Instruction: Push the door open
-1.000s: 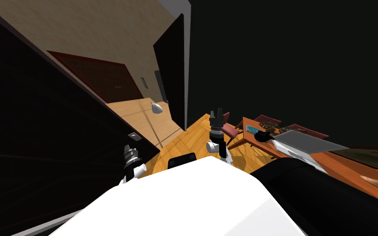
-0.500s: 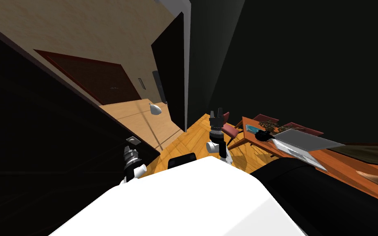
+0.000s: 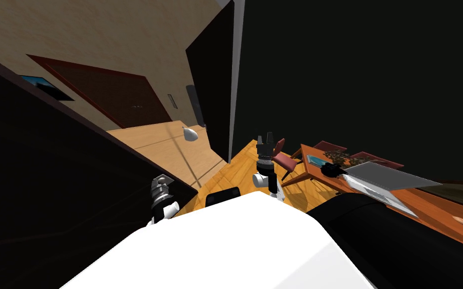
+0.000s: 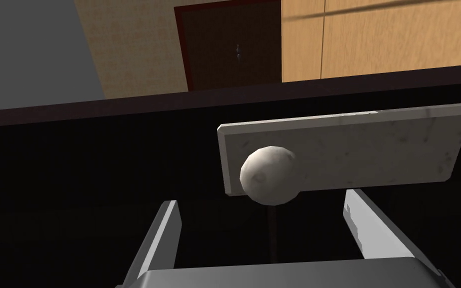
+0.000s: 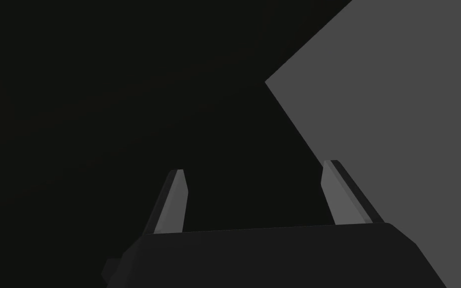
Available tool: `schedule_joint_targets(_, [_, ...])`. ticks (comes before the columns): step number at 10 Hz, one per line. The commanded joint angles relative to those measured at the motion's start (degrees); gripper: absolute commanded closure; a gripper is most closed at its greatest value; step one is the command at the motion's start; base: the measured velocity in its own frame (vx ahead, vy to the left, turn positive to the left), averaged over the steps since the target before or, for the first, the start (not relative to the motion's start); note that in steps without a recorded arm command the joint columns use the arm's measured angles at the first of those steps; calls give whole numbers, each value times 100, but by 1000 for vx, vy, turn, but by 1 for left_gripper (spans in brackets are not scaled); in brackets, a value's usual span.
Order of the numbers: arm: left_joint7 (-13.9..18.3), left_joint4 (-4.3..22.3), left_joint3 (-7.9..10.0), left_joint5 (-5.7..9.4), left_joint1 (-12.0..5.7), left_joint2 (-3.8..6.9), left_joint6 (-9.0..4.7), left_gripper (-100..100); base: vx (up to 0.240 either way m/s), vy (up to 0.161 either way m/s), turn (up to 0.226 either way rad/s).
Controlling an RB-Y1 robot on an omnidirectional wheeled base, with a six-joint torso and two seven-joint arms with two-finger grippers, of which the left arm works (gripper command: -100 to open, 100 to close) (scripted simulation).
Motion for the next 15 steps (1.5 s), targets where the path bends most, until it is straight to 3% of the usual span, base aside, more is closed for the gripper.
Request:
schedule_joint_targets(1, [-9,16,9,6,3,-31,-18,-100,135,111,-16])
schedule_joint_targets(2, [-14,31,17,12,4,-76,-30,-100,149,97,-17])
schedule_joint_targets(3, [-8,7,11,8,8,-56,-15,-100,66,38,1])
schedule_joint_targets(4, [-8,7,11,8,8,-56,-15,100,-16,-10,-2])
schedule_joint_targets(9, [-8,7,11,8,8,-56,-15,100,-9,-5,-1])
schedule_joint_targets(10, [-79,-2,81,141,54,-2,6,100,87,24,-49])
schedule_joint_targets(15, [-268,-66,284,521,166,114,16,100,170,64,-40])
